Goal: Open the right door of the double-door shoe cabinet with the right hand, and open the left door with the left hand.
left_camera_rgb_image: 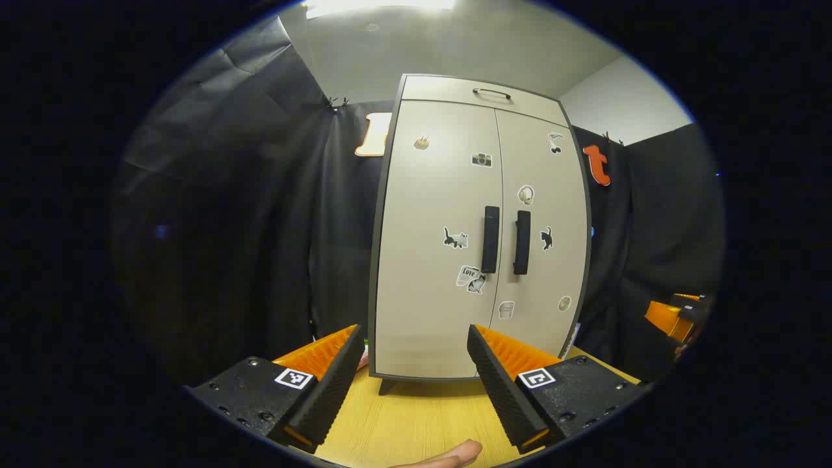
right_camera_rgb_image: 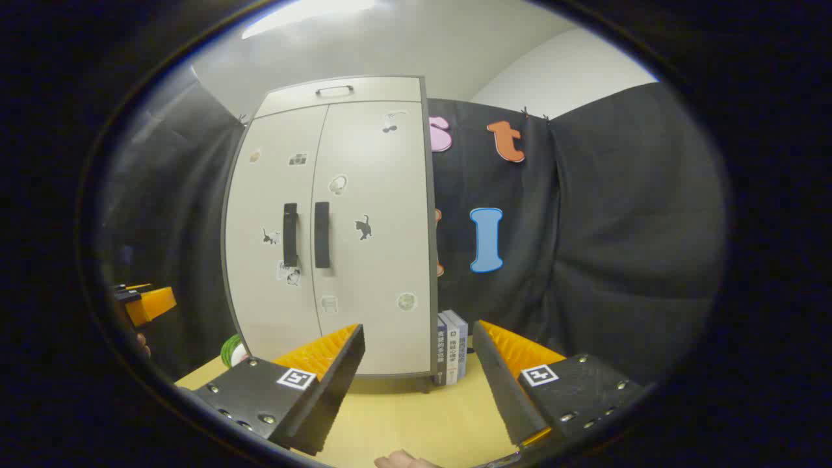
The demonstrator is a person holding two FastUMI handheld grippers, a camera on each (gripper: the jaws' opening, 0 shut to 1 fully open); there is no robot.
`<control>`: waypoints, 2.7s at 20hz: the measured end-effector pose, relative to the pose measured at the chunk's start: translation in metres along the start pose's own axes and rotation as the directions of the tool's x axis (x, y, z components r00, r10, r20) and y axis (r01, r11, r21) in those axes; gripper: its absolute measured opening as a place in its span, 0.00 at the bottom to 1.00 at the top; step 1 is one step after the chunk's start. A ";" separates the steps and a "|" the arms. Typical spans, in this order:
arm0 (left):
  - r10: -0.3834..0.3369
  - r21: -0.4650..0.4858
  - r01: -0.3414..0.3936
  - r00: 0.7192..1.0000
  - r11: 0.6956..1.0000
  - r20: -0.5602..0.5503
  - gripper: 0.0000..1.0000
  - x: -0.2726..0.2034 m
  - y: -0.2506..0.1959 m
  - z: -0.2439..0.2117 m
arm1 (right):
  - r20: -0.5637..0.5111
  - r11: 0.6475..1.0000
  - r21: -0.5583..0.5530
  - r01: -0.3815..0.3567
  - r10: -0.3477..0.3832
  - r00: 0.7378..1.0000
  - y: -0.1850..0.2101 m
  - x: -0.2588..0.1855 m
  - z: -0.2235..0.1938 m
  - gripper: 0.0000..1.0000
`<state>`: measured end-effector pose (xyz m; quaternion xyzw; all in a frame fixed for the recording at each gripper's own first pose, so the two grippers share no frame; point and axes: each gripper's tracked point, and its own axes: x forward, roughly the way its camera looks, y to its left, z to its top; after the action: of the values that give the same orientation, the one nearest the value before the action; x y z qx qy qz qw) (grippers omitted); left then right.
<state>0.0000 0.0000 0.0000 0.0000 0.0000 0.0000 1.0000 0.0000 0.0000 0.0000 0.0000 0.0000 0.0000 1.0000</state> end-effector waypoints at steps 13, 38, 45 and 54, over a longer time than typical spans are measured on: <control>-0.036 0.022 0.035 0.999 0.999 0.029 0.99 -0.009 -0.016 0.015 | 0.005 1.000 -0.014 -0.018 0.018 1.000 -0.002 -0.002 0.003 0.99; -0.068 0.002 0.069 0.995 0.998 -0.071 0.99 -0.016 0.006 -0.062 | 0.057 0.968 0.048 -0.247 0.244 0.968 0.133 0.184 0.074 0.99; -0.063 0.062 0.066 0.997 0.996 -0.049 0.99 -0.011 0.029 -0.064 | 0.078 0.981 -0.030 -0.194 0.195 0.978 0.183 0.225 0.090 0.99; -0.015 0.078 0.019 0.999 0.997 -0.042 0.99 -0.005 0.066 -0.069 | 0.016 0.991 -0.016 -0.134 0.134 0.991 0.221 0.253 0.074 0.90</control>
<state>-0.0047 0.0658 -0.0690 0.0394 0.0208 -0.0085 0.9990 0.2534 0.2209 0.0739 -0.0074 -0.0084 0.0673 0.9977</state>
